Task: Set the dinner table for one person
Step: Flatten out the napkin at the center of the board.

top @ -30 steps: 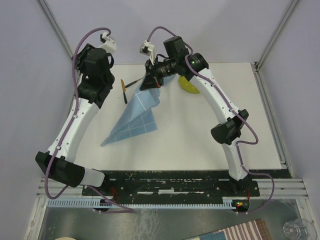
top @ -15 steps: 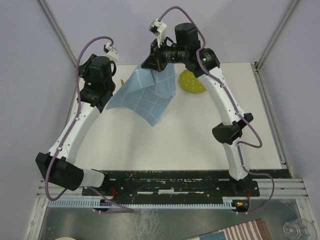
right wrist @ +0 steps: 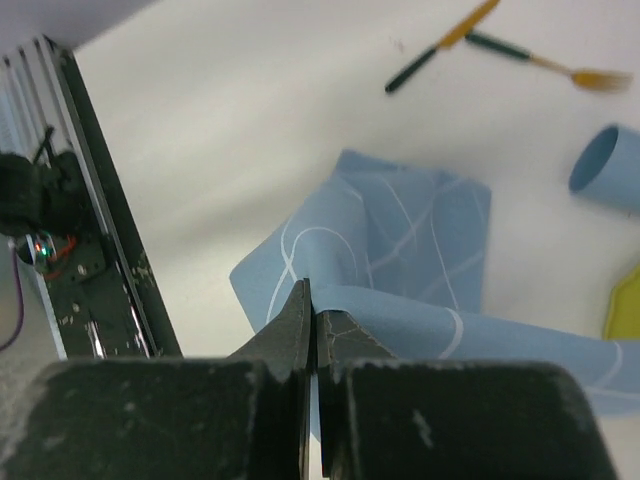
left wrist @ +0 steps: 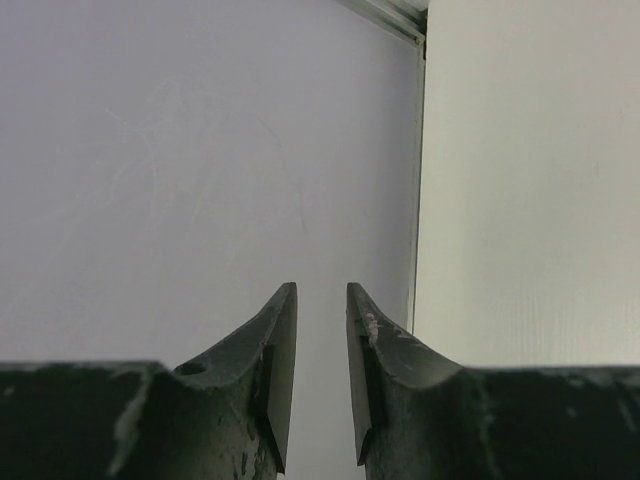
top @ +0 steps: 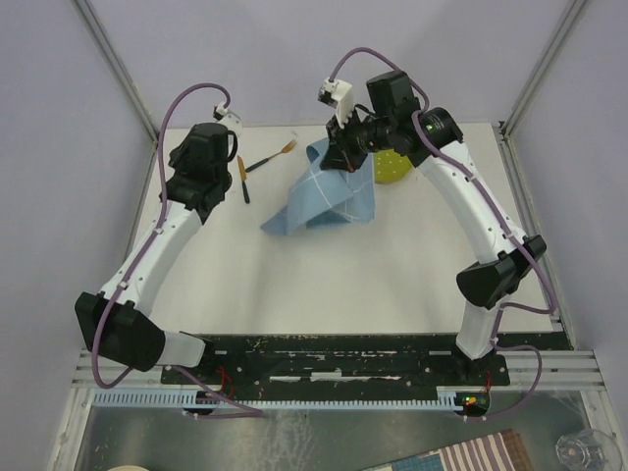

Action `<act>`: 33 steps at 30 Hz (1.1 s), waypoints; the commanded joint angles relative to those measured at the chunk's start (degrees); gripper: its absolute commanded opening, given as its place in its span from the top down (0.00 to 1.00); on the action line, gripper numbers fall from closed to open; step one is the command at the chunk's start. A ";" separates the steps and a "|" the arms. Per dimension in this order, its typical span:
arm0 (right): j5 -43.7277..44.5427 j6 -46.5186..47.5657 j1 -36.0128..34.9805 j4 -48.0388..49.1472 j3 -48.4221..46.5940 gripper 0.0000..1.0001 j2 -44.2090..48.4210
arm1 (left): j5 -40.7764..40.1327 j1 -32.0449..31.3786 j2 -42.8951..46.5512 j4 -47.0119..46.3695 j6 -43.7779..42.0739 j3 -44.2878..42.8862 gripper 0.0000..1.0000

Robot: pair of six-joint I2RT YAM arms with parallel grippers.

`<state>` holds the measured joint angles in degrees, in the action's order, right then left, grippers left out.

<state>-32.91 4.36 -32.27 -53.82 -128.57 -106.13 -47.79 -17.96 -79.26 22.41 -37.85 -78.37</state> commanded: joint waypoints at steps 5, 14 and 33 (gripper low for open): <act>6.13 25.16 8.47 -30.44 -0.93 0.99 0.93 | 0.72 0.20 5.77 -1.37 1.46 2.06 0.67; 4.99 28.04 11.83 -31.89 -4.14 0.98 -4.72 | 0.74 0.30 5.85 -2.30 2.82 6.52 0.68; 15.63 1.92 -8.72 32.33 -2.21 0.98 -6.88 | -0.12 0.62 9.22 1.94 4.42 7.97 0.69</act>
<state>-23.86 12.62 -42.92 -45.28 -130.08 -120.53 -47.46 -17.74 -72.90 25.71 -36.01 -71.11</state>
